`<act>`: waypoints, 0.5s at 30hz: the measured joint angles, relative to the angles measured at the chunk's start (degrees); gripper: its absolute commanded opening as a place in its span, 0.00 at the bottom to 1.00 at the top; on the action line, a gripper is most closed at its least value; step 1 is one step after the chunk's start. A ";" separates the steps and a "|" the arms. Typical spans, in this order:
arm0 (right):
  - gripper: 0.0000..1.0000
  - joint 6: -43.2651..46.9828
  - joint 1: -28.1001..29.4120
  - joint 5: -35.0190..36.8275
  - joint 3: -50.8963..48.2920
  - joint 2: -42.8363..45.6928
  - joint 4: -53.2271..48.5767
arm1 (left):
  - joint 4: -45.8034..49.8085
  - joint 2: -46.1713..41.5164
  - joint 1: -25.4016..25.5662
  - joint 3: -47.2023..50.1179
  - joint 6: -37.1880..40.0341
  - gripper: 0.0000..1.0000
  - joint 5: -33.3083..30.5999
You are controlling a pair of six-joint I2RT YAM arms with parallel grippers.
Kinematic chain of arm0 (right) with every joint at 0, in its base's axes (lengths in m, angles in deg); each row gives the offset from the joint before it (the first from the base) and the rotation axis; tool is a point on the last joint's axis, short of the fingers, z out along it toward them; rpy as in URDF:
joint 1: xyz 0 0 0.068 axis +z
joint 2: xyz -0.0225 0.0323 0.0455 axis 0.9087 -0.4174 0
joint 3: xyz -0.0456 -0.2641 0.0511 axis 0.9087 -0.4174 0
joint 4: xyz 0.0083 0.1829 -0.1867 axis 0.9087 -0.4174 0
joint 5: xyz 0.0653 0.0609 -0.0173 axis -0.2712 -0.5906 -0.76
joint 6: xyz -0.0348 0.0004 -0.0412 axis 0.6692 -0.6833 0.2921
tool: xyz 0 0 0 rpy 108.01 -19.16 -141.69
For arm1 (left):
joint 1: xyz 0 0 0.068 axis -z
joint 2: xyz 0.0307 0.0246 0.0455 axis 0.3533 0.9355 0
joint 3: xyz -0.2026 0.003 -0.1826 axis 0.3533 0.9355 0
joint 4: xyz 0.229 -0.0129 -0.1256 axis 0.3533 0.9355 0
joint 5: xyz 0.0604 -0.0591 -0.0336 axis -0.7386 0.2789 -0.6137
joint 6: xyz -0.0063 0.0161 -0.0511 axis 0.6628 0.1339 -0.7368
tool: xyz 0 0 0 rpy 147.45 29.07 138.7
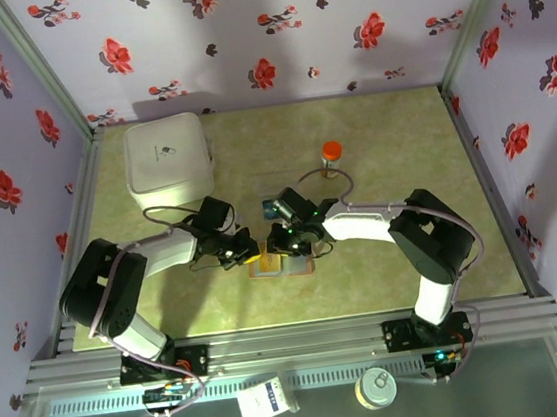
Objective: Take the credit cards out of the card holder
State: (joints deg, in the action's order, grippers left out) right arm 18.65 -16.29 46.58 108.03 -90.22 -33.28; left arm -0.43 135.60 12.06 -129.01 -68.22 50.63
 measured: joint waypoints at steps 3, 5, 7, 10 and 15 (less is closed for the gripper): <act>0.24 0.11 0.00 0.31 0.00 -0.11 -0.70 | 0.11 0.00 0.00 -0.02 0.00 0.00 0.09; 0.24 0.48 0.00 0.57 0.00 -0.11 -1.20 | 0.26 0.00 0.00 -0.02 0.00 0.00 0.07; 0.24 0.76 0.00 0.85 0.02 -0.11 -1.62 | 0.42 0.00 0.00 -0.02 0.00 0.00 0.07; 0.24 1.27 -0.02 1.29 0.09 -0.11 -2.16 | 0.52 0.00 0.00 -0.02 0.02 0.00 0.07; 0.24 1.66 -0.02 1.53 0.26 -0.11 -2.64 | 0.90 0.00 -0.02 -0.20 0.04 0.00 0.04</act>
State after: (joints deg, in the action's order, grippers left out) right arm 20.31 -16.32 48.11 108.29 -90.33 -35.93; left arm 0.47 135.60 12.04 -129.21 -68.18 50.67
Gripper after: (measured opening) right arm 0.242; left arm 0.037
